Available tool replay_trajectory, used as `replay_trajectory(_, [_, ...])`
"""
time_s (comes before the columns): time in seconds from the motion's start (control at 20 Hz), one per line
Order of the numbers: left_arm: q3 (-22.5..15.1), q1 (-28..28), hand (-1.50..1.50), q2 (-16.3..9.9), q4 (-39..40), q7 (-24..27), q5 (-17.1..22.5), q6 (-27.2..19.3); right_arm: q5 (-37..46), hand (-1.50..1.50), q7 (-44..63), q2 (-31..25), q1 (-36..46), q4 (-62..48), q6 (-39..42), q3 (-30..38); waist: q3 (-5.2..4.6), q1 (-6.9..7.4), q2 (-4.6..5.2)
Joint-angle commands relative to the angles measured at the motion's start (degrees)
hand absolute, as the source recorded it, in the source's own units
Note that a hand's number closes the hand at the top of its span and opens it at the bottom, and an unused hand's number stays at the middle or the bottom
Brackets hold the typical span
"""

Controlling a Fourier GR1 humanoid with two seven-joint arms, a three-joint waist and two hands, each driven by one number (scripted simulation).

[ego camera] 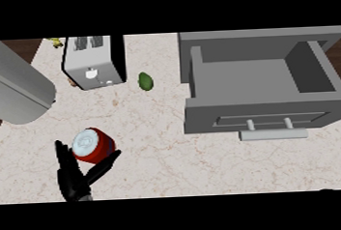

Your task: Pick up the can, place it into the drawer and close the drawer

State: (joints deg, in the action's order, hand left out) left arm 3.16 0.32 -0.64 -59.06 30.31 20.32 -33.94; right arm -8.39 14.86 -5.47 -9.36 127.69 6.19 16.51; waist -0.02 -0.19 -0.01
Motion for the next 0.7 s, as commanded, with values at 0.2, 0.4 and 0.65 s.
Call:
replay_trajectory(0.2, [1.9,-3.9,-1.50,-1.0,4.3,1.4,-0.2,3.8,1.4,-1.50,1.2,0.1,3.1,-0.4,-0.2,-0.3,0.01,0.11,-0.01])
replay_trajectory(0.4, [2.1,-6.6,-1.50,-3.1,9.0,2.0,0.4,10.3,1.3,-1.50,2.3,-0.1,3.7,-1.5,-0.6,0.3,0.00,0.07,0.02])
replay_trajectory(0.65, [1.8,-10.3,1.50,-0.1,12.6,3.5,-0.5,9.9,1.4,-1.50,-1.2,1.5,0.7,0.3,0.3,0.6,0.02,-0.09,-0.02])
